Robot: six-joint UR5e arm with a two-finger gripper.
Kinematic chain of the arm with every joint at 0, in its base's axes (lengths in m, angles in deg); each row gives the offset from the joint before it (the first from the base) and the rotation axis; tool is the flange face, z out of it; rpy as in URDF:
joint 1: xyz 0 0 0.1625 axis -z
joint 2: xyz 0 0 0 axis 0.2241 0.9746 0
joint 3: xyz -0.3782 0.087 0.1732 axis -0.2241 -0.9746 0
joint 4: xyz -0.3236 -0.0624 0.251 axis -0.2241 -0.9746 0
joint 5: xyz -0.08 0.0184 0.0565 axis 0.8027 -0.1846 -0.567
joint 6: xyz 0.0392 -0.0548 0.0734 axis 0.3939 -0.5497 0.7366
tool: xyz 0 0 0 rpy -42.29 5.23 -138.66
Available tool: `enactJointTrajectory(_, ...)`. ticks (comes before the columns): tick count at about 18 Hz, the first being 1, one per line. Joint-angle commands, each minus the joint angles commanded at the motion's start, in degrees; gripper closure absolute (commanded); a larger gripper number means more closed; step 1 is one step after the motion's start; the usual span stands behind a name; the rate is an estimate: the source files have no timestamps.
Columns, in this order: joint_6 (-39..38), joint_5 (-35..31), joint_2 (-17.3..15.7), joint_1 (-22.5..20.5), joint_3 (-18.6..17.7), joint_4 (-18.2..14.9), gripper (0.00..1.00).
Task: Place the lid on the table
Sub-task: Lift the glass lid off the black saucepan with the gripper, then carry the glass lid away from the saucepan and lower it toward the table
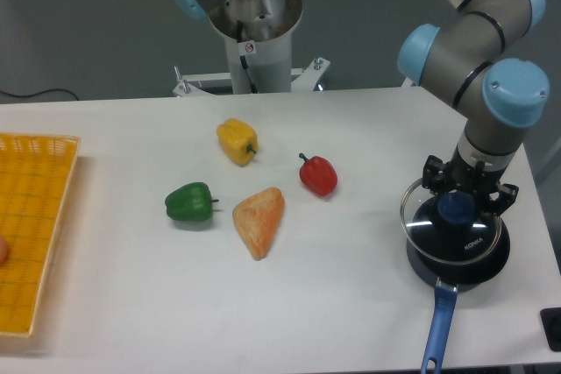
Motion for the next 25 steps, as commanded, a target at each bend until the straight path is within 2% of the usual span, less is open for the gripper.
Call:
enactJointTrajectory(5,-0.18,-0.09,-0.17,0.61,-0.09,0.0,0.41)
enactJointTrajectory(14,-2.54,-0.35,-3.51,3.34,-2.11,-0.97,0.41)
enactJointTrajectory(20,-6.24,-1.41,-5.18,7.99,-4.13,-0.79,0.41)
enactJointTrajectory(25,-10.28,-0.97,-5.18,11.51,-4.83,-0.44,0.41)
